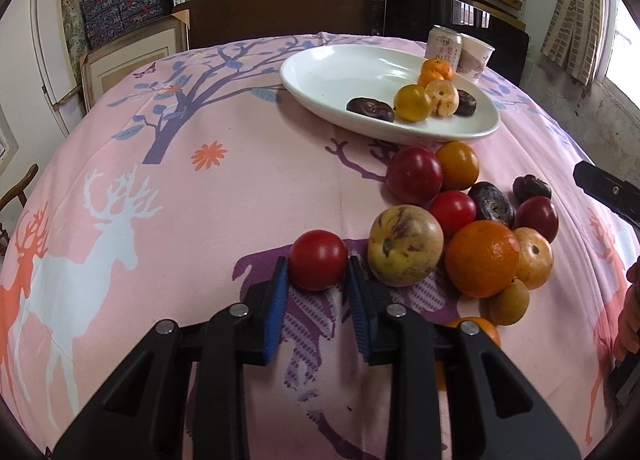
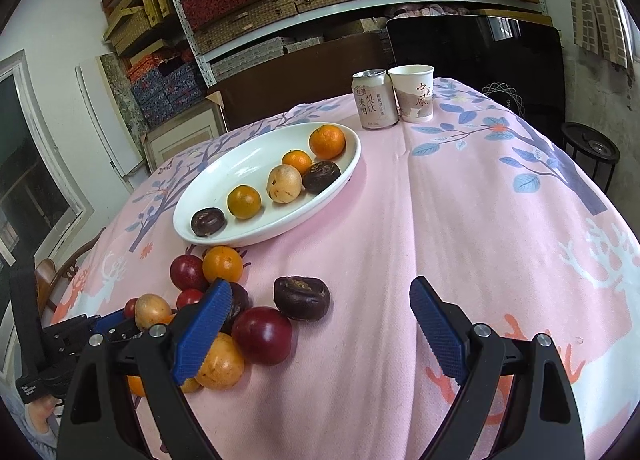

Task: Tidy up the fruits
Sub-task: 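Lower the left gripper onto the red tomato and close it, then close the right gripper on the dark red plum while the left holds the tomato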

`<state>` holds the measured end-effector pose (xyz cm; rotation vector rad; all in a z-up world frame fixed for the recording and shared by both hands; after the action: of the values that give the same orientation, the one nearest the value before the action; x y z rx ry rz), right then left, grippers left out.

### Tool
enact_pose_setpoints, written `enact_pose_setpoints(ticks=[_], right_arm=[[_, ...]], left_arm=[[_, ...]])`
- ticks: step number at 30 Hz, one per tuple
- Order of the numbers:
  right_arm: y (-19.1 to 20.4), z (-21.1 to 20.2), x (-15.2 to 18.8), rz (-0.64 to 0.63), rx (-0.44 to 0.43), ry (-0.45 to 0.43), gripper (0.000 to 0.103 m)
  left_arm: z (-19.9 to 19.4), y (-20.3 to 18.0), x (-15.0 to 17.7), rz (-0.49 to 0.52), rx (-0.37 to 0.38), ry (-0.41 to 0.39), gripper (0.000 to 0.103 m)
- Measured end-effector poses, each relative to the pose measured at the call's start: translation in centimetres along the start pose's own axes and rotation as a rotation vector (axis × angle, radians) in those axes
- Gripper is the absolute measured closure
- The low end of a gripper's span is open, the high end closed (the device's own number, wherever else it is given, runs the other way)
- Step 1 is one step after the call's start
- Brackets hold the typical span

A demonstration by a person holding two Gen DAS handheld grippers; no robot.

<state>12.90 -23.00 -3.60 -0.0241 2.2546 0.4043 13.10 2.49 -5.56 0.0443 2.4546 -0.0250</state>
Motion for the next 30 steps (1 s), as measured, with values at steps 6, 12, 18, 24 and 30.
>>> enact_pose_setpoints(ticks=[6, 12, 18, 24, 30], right_arm=[[0.3, -0.1, 0.4, -0.018, -0.005, 0.017, 0.012], [1.4, 0.2, 1.8, -0.084, -0.001, 0.073, 0.012], [3.2, 0.4, 2.9, -0.17, -0.028, 0.115, 0.012], [4.8, -0.2, 3.7, -0.249, -0.041, 0.112, 0.015], [3.6, 0.1, 3.2, -0.167, -0.056, 0.126, 0.037]], left_arm=[[-0.5, 0.7, 0.0, -0.03, -0.016, -0.025, 0.075], [-1.2, 0.9, -0.1, -0.037, -0.042, -0.053, 0.075], [-1.4, 1.5, -0.1, -0.061, -0.049, -0.053, 0.075], [-1.2, 1.3, 0.0, -0.046, -0.051, -0.045, 0.075], [-0.8, 1.1, 0.0, -0.041, -0.051, -0.03, 0.075]])
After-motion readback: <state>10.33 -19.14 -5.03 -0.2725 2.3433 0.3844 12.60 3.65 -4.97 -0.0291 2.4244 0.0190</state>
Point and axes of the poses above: each gripper's, at about its wrist camera, not at the fingertips, and z roughly the way its jaws point, y to its left, x to its underside, the point moved 3 cm from there along z, roughly the way its jaws point
